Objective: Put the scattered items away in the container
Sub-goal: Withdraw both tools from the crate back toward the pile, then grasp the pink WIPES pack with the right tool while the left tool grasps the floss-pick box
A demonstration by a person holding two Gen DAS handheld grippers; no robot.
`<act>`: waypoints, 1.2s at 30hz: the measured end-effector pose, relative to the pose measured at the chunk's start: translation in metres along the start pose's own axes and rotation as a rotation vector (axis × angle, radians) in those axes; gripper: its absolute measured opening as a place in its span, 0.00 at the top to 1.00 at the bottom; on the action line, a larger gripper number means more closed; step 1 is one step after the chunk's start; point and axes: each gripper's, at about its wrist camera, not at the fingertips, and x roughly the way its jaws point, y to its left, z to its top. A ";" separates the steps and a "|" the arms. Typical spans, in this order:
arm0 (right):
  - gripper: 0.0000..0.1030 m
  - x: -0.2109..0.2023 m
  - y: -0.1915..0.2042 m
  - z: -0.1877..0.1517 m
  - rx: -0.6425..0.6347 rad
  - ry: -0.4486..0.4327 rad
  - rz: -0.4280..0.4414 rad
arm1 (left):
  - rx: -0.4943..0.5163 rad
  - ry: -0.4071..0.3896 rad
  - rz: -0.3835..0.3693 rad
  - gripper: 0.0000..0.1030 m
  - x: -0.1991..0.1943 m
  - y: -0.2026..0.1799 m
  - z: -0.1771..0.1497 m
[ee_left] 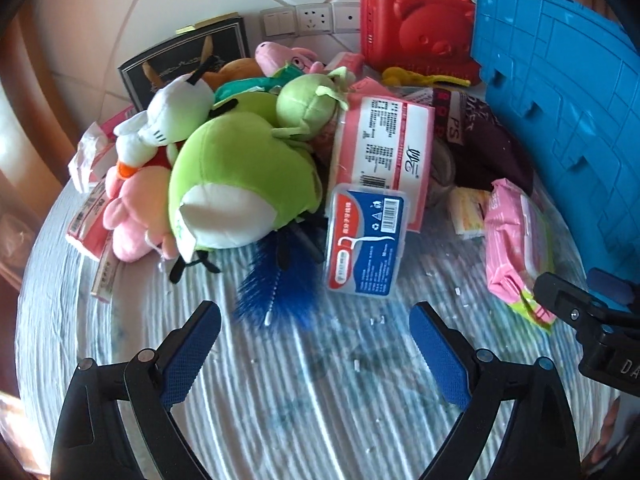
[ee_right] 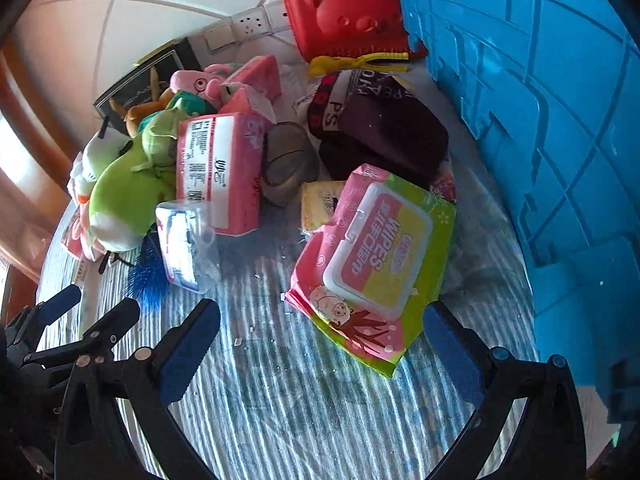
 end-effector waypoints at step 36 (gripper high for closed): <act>0.06 0.071 -0.027 0.008 0.086 0.051 -0.135 | 0.130 0.112 -0.099 0.42 0.089 -0.063 0.015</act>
